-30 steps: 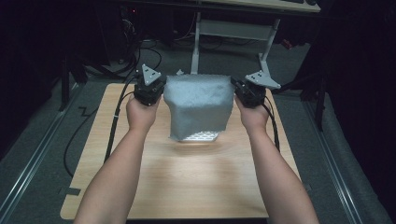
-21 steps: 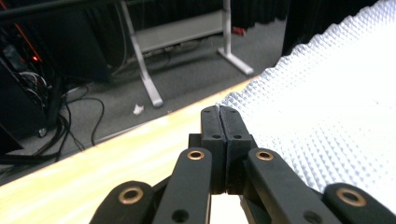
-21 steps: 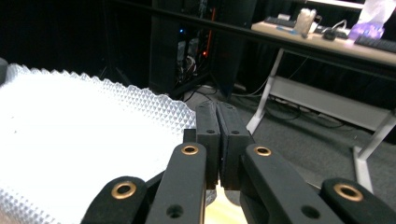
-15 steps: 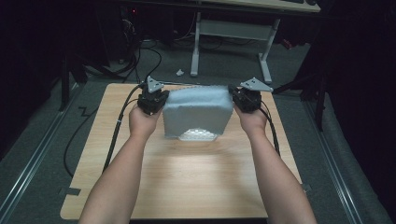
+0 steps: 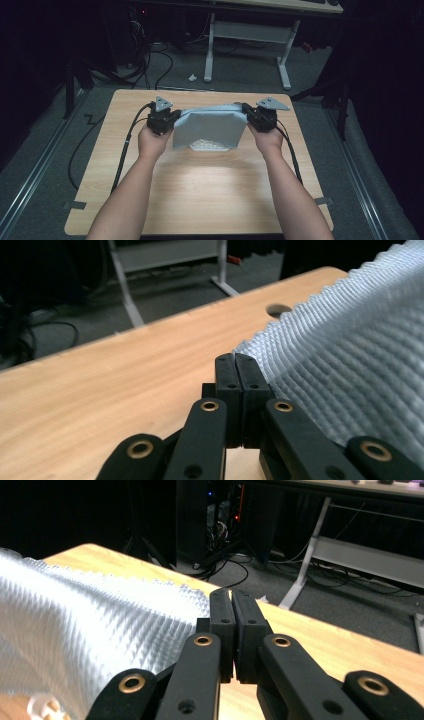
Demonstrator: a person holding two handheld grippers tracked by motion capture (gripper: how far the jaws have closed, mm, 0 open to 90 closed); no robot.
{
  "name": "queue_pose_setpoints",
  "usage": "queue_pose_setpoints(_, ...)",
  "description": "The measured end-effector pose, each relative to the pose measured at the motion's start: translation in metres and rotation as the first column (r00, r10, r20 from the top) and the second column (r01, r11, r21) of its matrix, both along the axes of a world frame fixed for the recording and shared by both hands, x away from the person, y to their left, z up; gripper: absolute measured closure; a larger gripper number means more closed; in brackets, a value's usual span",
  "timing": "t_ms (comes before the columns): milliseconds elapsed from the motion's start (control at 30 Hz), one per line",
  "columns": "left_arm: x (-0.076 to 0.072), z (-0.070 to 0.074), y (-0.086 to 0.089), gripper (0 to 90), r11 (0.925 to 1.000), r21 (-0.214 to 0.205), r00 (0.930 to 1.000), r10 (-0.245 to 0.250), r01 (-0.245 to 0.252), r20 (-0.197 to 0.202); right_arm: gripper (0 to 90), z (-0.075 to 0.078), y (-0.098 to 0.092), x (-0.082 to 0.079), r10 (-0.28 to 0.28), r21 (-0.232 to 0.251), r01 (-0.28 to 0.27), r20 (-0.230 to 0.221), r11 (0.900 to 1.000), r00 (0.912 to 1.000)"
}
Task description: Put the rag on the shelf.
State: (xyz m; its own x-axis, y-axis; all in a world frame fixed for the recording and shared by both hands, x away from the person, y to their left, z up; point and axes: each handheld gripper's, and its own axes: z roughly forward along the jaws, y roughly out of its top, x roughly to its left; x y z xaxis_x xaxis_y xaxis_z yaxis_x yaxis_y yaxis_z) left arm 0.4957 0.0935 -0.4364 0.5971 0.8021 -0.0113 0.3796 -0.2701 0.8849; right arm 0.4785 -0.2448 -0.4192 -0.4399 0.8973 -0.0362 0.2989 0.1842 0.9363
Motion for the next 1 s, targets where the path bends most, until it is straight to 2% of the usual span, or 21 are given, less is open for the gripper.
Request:
queue_pose_setpoints(233, -0.006, -0.012, -0.004, 89.6, 0.9998, -0.009, 0.9997, -0.019, 0.019, -0.015, 89.5, -0.019, -0.001, -0.005, -0.001, -0.003, 0.001, -0.031, 1.0, 0.9995)
queue_pose_setpoints(433, -0.007, -0.016, -0.003, 89.5, 0.9997, -0.014, 0.9992, -0.023, 0.022, -0.033, 89.5, -0.026, 0.003, -0.006, 0.01, -0.01, -0.01, -0.043, 0.9999, 0.999)
queue_pose_setpoints(533, -0.008, -0.022, -0.005, 89.5, 0.9995, -0.002, 0.9986, -0.032, 0.032, -0.043, 89.5, -0.031, 0.006, -0.007, 0.019, -0.012, -0.02, -0.051, 0.9997, 0.9985)
queue_pose_setpoints(800, -0.01, -0.031, -0.005, 89.5, 0.9995, 0.001, 0.9974, -0.032, 0.032, -0.064, 89.4, -0.041, 0.007, -0.009, 0.011, -0.015, -0.012, -0.063, 0.9998, 0.9979)
queue_pose_setpoints(1000, -0.011, -0.038, -0.003, 89.3, 0.9996, 0.002, 0.9964, -0.029, 0.03, -0.08, 89.4, -0.049, 0.005, -0.008, 0.0, -0.033, -0.003, -0.089, 0.9994, 0.996)
